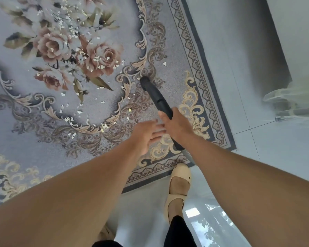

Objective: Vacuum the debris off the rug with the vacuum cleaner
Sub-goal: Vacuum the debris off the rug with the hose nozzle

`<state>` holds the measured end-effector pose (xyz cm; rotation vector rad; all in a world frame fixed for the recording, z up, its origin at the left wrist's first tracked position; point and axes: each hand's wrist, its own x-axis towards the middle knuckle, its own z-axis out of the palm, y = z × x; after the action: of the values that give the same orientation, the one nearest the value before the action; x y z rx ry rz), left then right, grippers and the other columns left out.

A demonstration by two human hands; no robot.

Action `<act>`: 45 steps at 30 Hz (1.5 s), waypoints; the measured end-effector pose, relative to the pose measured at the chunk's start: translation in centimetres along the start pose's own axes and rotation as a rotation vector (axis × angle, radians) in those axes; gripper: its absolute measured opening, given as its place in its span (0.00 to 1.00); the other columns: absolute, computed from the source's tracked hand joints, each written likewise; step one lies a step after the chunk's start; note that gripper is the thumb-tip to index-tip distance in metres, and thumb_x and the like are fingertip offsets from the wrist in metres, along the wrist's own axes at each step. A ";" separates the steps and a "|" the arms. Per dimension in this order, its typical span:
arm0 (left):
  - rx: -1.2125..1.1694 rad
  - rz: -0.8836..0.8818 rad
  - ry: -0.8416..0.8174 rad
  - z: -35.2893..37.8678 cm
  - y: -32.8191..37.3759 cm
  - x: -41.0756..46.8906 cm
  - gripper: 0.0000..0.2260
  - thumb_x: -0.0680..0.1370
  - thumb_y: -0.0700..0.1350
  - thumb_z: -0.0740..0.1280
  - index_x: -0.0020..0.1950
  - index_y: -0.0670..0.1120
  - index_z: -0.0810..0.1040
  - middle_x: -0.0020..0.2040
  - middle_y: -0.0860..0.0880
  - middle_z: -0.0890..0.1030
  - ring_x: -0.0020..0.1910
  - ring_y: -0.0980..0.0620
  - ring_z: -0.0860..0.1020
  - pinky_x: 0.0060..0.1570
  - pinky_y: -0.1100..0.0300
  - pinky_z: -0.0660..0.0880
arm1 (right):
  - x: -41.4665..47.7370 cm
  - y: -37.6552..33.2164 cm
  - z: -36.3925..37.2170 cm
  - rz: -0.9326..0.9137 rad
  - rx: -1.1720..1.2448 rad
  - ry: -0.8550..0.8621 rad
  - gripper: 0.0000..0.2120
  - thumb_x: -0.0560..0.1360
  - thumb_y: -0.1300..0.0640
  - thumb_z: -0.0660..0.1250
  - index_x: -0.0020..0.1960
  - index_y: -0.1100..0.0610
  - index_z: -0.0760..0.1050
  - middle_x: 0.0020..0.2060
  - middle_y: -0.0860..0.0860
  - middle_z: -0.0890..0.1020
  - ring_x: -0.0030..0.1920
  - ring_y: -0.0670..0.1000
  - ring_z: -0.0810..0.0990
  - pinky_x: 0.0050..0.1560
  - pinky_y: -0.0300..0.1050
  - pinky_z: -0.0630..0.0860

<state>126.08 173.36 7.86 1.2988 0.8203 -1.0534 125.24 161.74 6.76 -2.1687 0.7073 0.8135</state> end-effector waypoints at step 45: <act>0.307 0.198 0.266 6.7 3.4 3.4 0.36 0.80 0.44 0.65 0.79 0.54 0.44 0.58 0.49 0.73 0.43 0.50 0.76 0.50 0.46 0.79 | -2.6 12.2 -3.8 0.019 -0.252 -0.349 0.21 0.71 0.50 0.74 0.61 0.53 0.73 0.52 0.51 0.81 0.53 0.54 0.80 0.55 0.49 0.76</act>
<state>129.80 166.08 6.68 1.7710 0.7251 -0.8815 116.48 152.14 5.64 -2.1568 0.4677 1.3110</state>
